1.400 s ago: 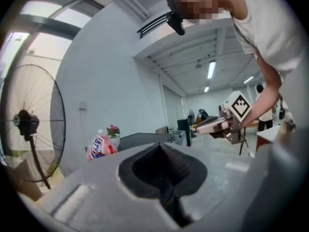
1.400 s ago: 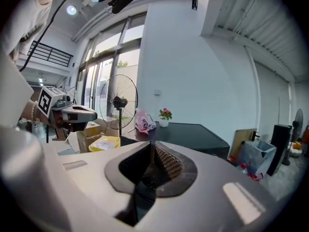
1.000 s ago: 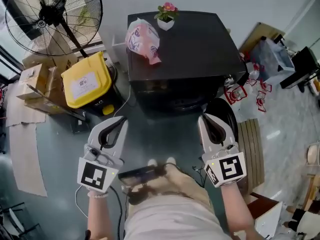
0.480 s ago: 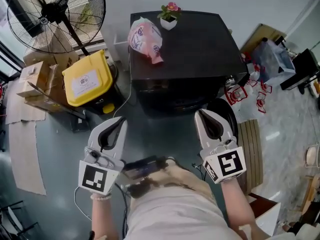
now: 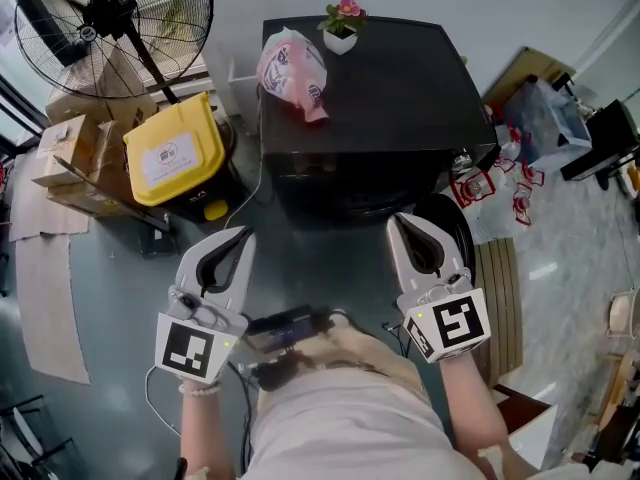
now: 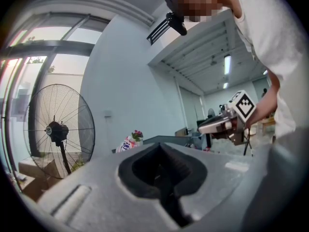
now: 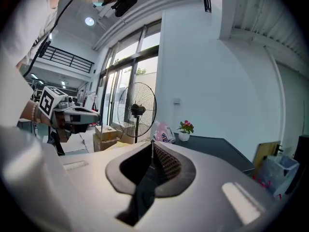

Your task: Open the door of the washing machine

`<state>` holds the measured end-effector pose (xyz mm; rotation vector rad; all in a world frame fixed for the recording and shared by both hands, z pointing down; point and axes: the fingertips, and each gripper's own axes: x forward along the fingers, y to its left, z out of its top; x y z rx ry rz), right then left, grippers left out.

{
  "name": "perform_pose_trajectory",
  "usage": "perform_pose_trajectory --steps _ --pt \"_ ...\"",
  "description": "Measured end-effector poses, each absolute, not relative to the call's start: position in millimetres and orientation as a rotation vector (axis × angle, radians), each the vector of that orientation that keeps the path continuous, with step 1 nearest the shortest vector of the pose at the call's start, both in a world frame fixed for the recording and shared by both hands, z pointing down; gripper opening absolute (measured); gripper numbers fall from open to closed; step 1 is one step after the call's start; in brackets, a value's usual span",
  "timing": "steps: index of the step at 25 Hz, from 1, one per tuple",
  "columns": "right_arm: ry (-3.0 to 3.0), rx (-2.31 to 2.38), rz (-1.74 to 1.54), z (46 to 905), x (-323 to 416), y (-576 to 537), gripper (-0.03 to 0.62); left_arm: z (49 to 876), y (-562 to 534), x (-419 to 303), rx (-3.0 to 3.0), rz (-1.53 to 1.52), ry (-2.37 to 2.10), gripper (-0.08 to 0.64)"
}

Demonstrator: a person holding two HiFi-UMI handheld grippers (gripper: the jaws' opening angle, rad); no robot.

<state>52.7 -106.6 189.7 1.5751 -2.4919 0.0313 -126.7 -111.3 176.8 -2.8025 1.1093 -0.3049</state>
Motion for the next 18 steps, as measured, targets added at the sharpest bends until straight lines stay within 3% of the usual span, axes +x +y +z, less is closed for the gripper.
perform_pose_trajectory --steps 18 --pt "-2.488 1.567 0.039 192.7 51.7 -105.6 0.012 176.3 -110.8 -121.9 -2.811 -0.305 1.094 -0.006"
